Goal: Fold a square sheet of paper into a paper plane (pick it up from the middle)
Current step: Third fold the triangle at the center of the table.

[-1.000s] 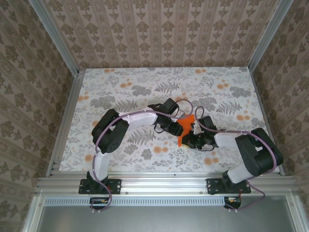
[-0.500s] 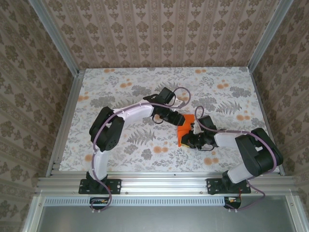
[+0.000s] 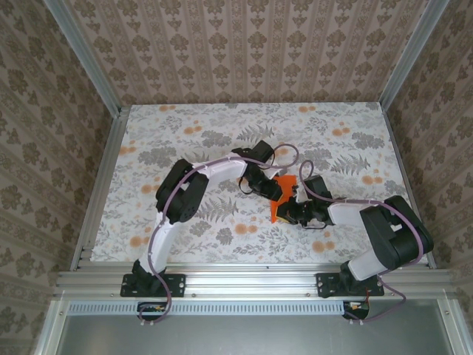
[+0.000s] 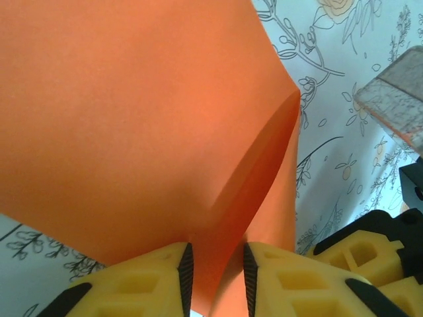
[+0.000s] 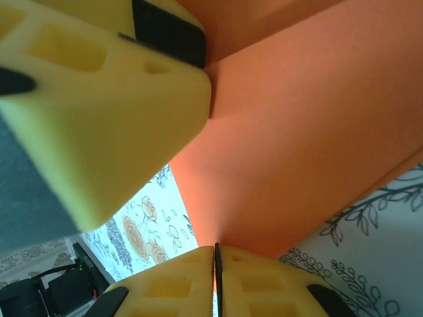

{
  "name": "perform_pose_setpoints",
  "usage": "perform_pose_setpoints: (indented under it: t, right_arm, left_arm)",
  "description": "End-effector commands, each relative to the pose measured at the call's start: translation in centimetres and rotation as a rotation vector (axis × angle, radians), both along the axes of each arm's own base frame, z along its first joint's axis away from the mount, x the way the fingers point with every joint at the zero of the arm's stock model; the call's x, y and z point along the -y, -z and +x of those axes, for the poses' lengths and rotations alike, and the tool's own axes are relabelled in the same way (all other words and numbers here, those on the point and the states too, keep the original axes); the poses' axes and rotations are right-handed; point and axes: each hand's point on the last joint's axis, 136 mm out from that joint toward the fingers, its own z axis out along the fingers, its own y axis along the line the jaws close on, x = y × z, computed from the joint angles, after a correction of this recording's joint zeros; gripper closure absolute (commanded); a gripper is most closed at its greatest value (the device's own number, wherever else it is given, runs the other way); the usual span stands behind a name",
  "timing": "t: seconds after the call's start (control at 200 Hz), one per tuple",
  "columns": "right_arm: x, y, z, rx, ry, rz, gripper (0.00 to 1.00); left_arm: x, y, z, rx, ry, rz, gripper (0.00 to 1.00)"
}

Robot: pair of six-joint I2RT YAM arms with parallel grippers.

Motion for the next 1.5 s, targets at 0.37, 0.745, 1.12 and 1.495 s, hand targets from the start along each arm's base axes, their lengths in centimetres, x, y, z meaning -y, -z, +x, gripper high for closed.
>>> perform_pose_setpoints:
  t: [0.37, 0.745, 1.12, 1.495]
  right_arm:
    - [-1.1, -0.6, -0.9, -0.001, -0.030, 0.011, 0.87]
    - [-0.3, -1.9, -0.8, 0.029, -0.024, -0.002, 0.86]
    - [-1.2, -0.8, -0.5, -0.001, -0.025, 0.035, 0.87]
    - [-2.3, 0.0, -0.8, -0.032, -0.047, 0.084, 0.87]
  left_arm:
    - [-0.5, 0.5, -0.5, -0.017, 0.012, 0.024, 0.77]
    - [-0.7, -2.5, -0.6, -0.058, 0.037, -0.081, 0.74]
    - [-0.7, -2.1, -0.8, -0.087, 0.051, -0.094, 0.97]
    - [-0.6, -1.6, 0.1, -0.086, 0.043, -0.086, 1.00]
